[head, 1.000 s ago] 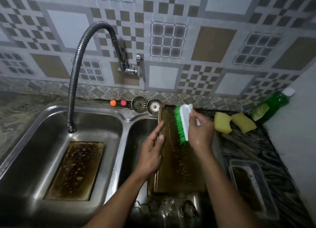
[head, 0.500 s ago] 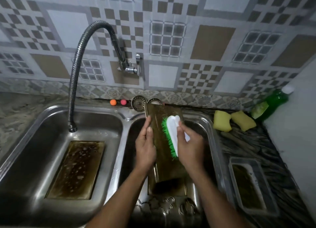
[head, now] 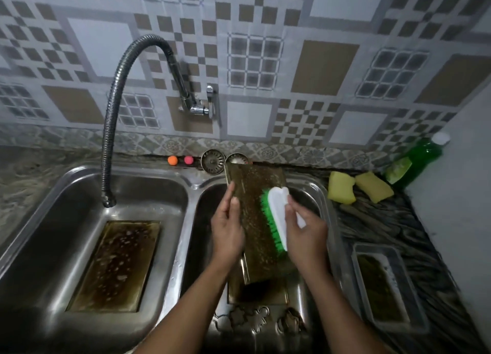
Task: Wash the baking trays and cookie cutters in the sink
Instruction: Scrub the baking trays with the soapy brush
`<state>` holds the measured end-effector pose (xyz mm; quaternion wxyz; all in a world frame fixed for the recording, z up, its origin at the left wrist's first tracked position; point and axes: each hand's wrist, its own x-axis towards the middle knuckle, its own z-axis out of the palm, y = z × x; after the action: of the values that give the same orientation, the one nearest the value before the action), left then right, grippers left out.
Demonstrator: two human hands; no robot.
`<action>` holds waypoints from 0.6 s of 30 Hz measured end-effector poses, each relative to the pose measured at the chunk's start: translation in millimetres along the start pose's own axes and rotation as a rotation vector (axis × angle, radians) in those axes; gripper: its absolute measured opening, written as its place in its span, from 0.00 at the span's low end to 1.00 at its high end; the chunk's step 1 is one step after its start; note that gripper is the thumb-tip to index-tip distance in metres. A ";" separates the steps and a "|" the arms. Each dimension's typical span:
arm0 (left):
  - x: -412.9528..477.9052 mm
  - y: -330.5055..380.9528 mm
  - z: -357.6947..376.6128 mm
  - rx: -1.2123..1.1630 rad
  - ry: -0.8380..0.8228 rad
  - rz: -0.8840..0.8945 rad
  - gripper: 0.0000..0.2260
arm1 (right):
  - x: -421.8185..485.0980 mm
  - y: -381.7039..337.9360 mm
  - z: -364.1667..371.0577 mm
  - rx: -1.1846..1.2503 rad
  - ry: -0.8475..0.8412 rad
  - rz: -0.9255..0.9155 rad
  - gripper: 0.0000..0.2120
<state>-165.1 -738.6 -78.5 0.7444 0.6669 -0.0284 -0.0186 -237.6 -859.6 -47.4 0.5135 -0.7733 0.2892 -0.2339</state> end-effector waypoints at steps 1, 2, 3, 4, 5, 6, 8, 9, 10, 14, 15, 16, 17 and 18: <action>-1.3 -2.3 2.8 -0.030 -0.010 -0.024 0.17 | -4.9 -6.8 6.8 0.009 -0.031 -0.035 0.12; -0.6 -4.2 4.0 -0.049 -0.003 -0.040 0.17 | -13.5 -10.4 11.1 0.014 -0.070 -0.074 0.12; 1.3 -5.4 3.1 -0.059 0.011 -0.051 0.17 | -22.9 -11.2 11.9 0.018 -0.108 -0.107 0.12; 3.7 -6.6 0.9 -0.065 0.025 -0.056 0.16 | -31.1 -9.0 8.4 0.024 -0.133 -0.124 0.12; 5.6 -6.2 -1.8 -0.064 0.035 -0.057 0.16 | -36.6 -2.9 2.7 0.028 -0.137 -0.123 0.12; 6.2 -4.2 -5.2 -0.055 0.037 -0.050 0.16 | -38.3 5.3 -4.0 0.026 -0.124 -0.102 0.12; 4.6 -3.6 -12.5 -0.013 0.002 -0.032 0.17 | -35.8 19.9 -15.3 0.010 -0.098 -0.048 0.14; 1.6 -2.9 -15.1 0.020 -0.033 -0.028 0.18 | -33.4 22.1 -18.1 0.006 -0.123 -0.030 0.15; -2.2 -2.3 -16.3 0.056 -0.081 -0.028 0.19 | -31.4 20.2 -19.1 0.008 -0.178 -0.008 0.17; -24.0 15.2 -6.3 0.165 -0.319 -0.016 0.27 | -29.8 -1.0 -17.1 -0.016 -0.454 -0.030 0.18; -29.8 20.9 -2.8 0.176 -0.365 -0.033 0.28 | -29.9 -2.8 -18.5 -0.022 -0.471 -0.047 0.18; -35.4 25.8 -0.8 0.166 -0.406 -0.061 0.30 | -30.7 -4.6 -20.8 -0.032 -0.475 -0.053 0.18; -39.9 29.8 -0.2 0.133 -0.437 -0.110 0.32 | -31.8 -4.1 -23.1 -0.040 -0.476 -0.055 0.18; -42.8 31.2 -1.0 0.086 -0.463 -0.166 0.35 | -33.0 -3.5 -25.5 -0.056 -0.472 -0.049 0.20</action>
<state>-208.0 -731.4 -48.3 0.6850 0.6758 -0.1440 -0.2309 -277.5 -852.6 -37.0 0.5393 -0.8273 0.1488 -0.0507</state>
